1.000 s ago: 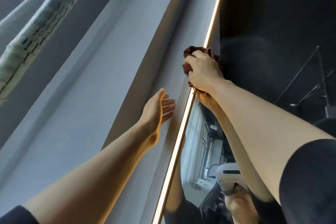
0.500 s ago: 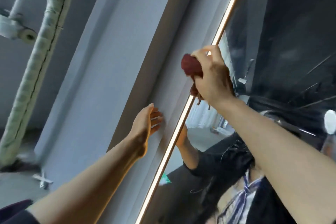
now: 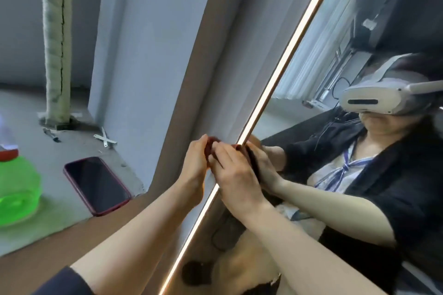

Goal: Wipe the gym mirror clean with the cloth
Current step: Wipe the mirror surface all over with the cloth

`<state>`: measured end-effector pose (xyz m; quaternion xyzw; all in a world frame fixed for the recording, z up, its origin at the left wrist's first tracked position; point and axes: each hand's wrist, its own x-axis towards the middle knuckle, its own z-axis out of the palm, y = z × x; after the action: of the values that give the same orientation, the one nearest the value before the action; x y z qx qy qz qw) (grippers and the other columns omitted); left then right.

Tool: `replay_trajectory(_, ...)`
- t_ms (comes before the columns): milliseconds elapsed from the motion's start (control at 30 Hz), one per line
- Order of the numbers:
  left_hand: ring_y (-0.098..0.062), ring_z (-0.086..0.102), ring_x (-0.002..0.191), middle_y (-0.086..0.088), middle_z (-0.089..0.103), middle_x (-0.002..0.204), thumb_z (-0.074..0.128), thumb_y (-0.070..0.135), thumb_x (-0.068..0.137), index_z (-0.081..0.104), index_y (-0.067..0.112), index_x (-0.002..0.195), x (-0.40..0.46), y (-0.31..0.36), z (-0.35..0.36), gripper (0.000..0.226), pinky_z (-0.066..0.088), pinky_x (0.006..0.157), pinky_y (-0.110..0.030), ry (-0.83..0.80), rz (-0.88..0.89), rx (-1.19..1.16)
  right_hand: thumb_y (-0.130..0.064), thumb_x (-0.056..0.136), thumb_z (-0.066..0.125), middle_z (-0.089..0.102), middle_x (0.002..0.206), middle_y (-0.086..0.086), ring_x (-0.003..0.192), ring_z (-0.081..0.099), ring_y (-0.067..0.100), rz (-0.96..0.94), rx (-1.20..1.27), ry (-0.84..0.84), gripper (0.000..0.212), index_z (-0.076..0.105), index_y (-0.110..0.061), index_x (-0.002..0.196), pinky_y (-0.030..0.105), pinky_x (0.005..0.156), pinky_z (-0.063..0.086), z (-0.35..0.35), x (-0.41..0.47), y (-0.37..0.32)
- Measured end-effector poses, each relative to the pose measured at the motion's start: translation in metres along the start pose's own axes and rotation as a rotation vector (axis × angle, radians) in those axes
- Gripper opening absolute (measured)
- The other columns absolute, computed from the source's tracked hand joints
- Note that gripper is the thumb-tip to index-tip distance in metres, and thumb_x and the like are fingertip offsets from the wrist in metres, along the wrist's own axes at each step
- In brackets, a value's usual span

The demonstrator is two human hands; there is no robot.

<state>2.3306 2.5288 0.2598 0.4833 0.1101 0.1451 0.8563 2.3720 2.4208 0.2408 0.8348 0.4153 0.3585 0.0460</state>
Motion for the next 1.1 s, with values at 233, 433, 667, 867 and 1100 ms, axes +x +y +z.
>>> replay_trajectory(233,-0.024,0.05,0.13,-0.01,0.056,0.139,0.033,0.033,0.109,0.057,0.008,0.13,-0.013,-0.099,-0.059,0.041,0.034,0.109,-0.035,0.121,-0.285,0.039,-0.005,0.087,0.06,0.067,0.124,0.015,0.118,0.062,0.031,0.013,0.08,-0.03,0.033,0.071,-0.003,0.119,0.043,0.098,0.054,0.015,-0.026,-0.028)
replay_trajectory(433,-0.02,0.047,0.134,-0.006,0.055,0.141,0.032,0.034,0.109,0.059,0.01,0.126,0.006,-0.109,-0.056,0.04,0.029,0.116,-0.036,0.095,-0.283,-0.003,-0.003,0.095,0.042,0.05,0.148,0.018,0.142,0.04,0.034,0.074,-0.106,0.042,0.049,0.051,0.001,0.143,0.047,0.111,0.037,0.024,-0.023,-0.017)
replay_trajectory(667,-0.017,0.051,0.125,0.0,0.057,0.13,0.035,0.034,0.109,0.056,0.012,0.129,0.004,-0.153,-0.094,0.037,0.035,0.104,-0.03,0.132,-0.38,0.083,-0.005,0.087,0.068,0.049,0.149,0.018,0.144,0.04,0.031,0.055,-0.001,-0.22,0.058,0.052,0.001,0.143,0.046,0.111,0.027,0.092,-0.086,-0.06)
replay_trajectory(867,-0.021,0.062,0.111,-0.009,0.066,0.117,0.043,0.032,0.106,0.062,0.008,0.116,-0.016,-0.207,-0.121,0.032,0.049,0.1,-0.035,0.168,-0.486,0.125,-0.006,0.075,0.083,0.055,0.144,0.018,0.138,0.049,0.03,0.11,0.164,-0.419,0.066,0.059,0.001,0.136,0.042,0.105,0.032,0.135,-0.126,-0.089)
replay_trajectory(1100,-0.022,0.061,0.117,-0.006,0.062,0.129,0.039,0.043,0.106,0.052,0.025,0.135,-0.051,-0.256,-0.145,0.036,0.058,0.083,-0.03,0.138,-0.661,-0.132,-0.007,0.1,0.056,0.048,0.151,-0.001,0.141,0.042,0.015,0.587,0.804,-0.633,0.049,0.05,-0.02,0.147,0.036,0.119,0.032,0.153,-0.185,-0.13)
